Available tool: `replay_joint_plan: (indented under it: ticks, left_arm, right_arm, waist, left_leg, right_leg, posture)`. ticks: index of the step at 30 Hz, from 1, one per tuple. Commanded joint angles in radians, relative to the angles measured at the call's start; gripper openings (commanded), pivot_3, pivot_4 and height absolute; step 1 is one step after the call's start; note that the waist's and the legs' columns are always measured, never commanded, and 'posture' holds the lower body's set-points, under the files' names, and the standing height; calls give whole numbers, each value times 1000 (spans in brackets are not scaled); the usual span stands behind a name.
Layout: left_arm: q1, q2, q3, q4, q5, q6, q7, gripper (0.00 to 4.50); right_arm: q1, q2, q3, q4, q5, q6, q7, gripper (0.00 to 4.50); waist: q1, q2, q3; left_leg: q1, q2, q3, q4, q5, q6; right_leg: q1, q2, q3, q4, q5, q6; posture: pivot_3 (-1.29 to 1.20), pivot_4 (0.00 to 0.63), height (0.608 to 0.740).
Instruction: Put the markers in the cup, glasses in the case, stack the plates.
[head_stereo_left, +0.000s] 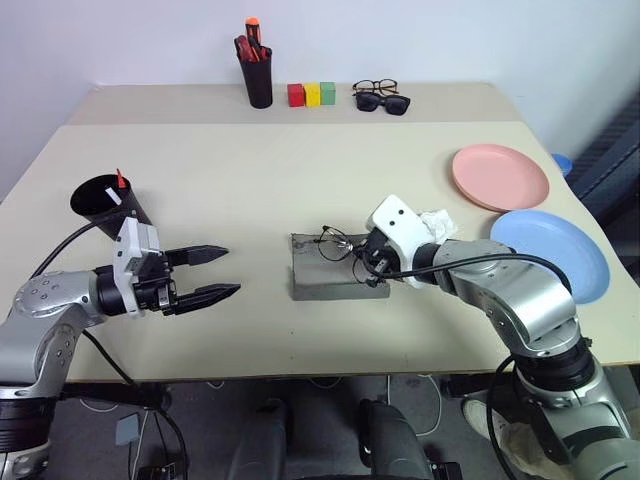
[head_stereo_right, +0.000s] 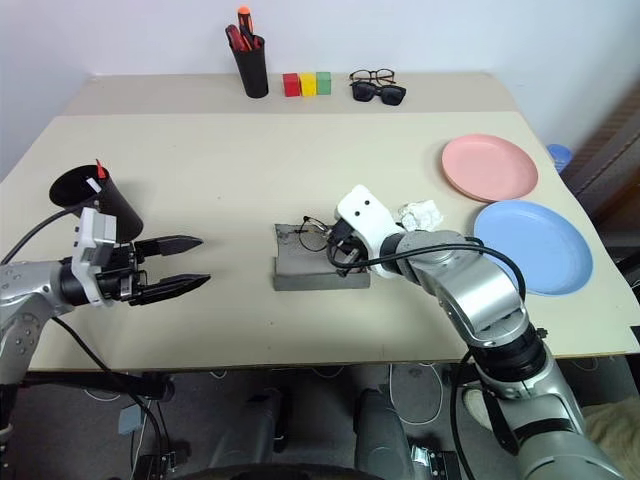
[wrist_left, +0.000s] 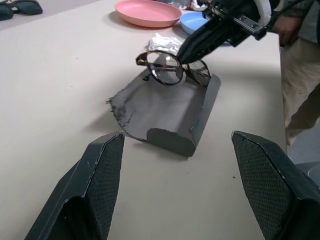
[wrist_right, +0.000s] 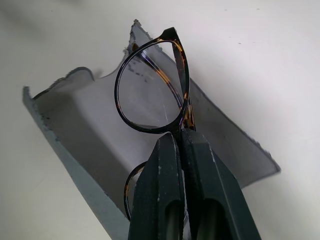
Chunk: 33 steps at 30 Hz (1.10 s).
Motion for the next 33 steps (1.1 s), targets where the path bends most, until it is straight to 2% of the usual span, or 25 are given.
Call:
replay_joint_plan:
  ticks: [1, 2, 6, 8, 11, 16, 19, 24, 29, 33]
  left_arm:
    - [-26, 11, 28, 2, 1, -18, 8, 3509]
    - [-32, 9, 28, 5, 0, -16, 13, 3509]
    - [-84, -7, 17, 25, 6, -5, 60, 3509]
    - [-144, -26, -7, 63, 51, -21, 116, 3509]
    - [-263, -62, -65, 150, 160, -42, 224, 3509]
    - [-497, -162, -195, 341, 280, -102, 252, 3509]
    - [-668, -253, -275, 553, 365, -146, 265, 2628]
    - [-882, -379, -373, 914, 498, -294, 249, 88]
    - [-1033, -482, -406, 1214, 577, -435, 225, 32]
    - [-1095, -532, -422, 1348, 625, -512, 162, 32]
  right_arm:
    - [5, 11, 4, -35, 15, -8, 1, 1004]
    - [6, 11, 4, -33, 16, -10, 0, 1409]
    - [9, 7, -11, -29, 8, -24, -14, 3562]
    - [25, 29, -75, -44, 43, -37, -8, 4447]
    - [72, 43, -183, -93, 122, -69, 38, 4447]
    - [227, -21, -347, -240, 175, -136, 70, 4447]
    - [418, -98, -473, -310, 156, -236, 116, 4500]
    - [774, -164, -634, -343, 95, -414, 198, 4500]
    - [1007, -83, -715, -319, 81, -637, 254, 4500]
    - [1093, -20, -775, -306, 118, -736, 273, 4500]
  waist:
    - [0, 0, 0]
    - [0, 0, 0]
    - [2, 0, 0]
    - [3, 0, 0]
    - [11, 0, 0]
    - [29, -2, -1]
    - [41, -3, -1]
    - [51, -4, -1]
    - [47, -4, -1]
    - [49, -5, -1]
  left_leg:
    - [0, 0, 0, 0, 0, 0]
    - [0, 0, 0, 0, 0, 0]
    - [-1, 0, 0, 0, 0, 0]
    - [-1, 0, 0, 0, 0, 0]
    - [-1, 0, -1, 1, 0, 0]
    - [-1, -1, 0, 2, 0, 0]
    - [-1, -2, -1, 3, 0, 0]
    - [-1, -2, -1, 4, 0, 0]
    - [-1, -1, -1, 5, 0, 1]
    - [-1, -1, 0, 6, -1, 1]
  right_leg:
    - [0, 0, 0, 0, 0, 0]
    - [0, 0, 0, 0, 0, 0]
    - [-1, 0, 0, 0, 0, 0]
    - [-1, 0, 0, 0, 0, 0]
    - [0, 1, 0, 1, 0, 0]
    - [1, 1, 0, 0, 0, 1]
    - [3, 1, -1, 0, 0, 3]
    - [5, 1, -1, -1, 0, 2]
    - [5, 1, -1, -1, -2, 6]
    - [5, 1, -1, -2, -2, 6]
  posture:
    - [0, 150, 740]
    - [0, 150, 740]
    - [0, 150, 740]
    - [0, 150, 740]
    - [0, 150, 740]
    - [0, 150, 740]
    - [0, 150, 740]
    - [0, 150, 740]
    - [0, 150, 740]
    - [0, 150, 740]
